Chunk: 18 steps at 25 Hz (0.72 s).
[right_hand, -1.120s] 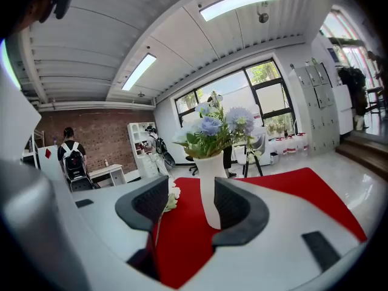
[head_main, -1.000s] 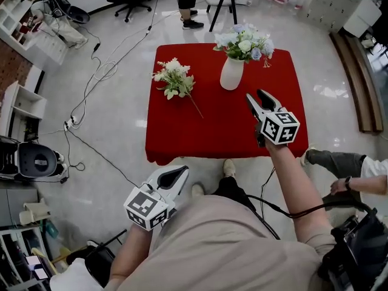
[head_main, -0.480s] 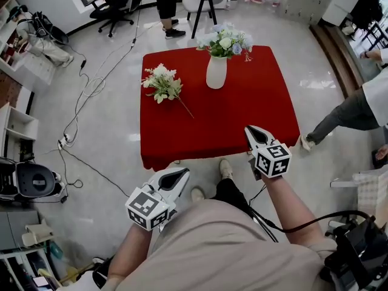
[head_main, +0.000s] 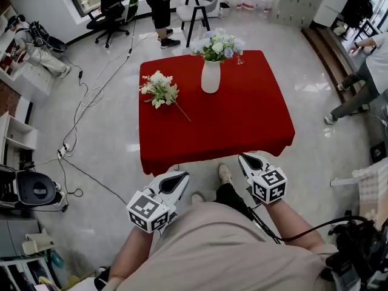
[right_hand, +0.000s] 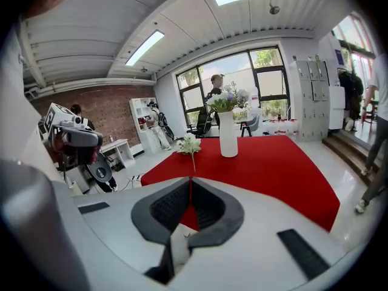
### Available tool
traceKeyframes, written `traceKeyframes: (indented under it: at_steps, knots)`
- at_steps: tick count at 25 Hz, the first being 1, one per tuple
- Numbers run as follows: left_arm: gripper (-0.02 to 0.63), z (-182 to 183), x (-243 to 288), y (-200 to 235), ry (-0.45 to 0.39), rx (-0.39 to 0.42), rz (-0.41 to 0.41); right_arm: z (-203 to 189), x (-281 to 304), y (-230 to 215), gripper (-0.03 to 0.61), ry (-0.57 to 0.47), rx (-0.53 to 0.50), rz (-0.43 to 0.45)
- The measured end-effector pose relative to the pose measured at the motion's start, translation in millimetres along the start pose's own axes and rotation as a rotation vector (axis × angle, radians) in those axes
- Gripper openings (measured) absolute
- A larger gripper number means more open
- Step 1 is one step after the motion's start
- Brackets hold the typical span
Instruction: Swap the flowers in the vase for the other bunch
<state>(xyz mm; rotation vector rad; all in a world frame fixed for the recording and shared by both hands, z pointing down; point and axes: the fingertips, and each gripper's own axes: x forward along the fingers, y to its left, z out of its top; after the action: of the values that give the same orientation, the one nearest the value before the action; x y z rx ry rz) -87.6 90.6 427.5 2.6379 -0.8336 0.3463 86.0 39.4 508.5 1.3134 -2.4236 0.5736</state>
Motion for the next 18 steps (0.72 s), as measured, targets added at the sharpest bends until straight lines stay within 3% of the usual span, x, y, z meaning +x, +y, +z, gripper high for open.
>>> traceKeyframes:
  at_steps: [18]
  knots:
    - [0.006,-13,-18,-7,-0.015,-0.021,0.007,-4,-21,49,0.014,0.009,-0.095,0.054]
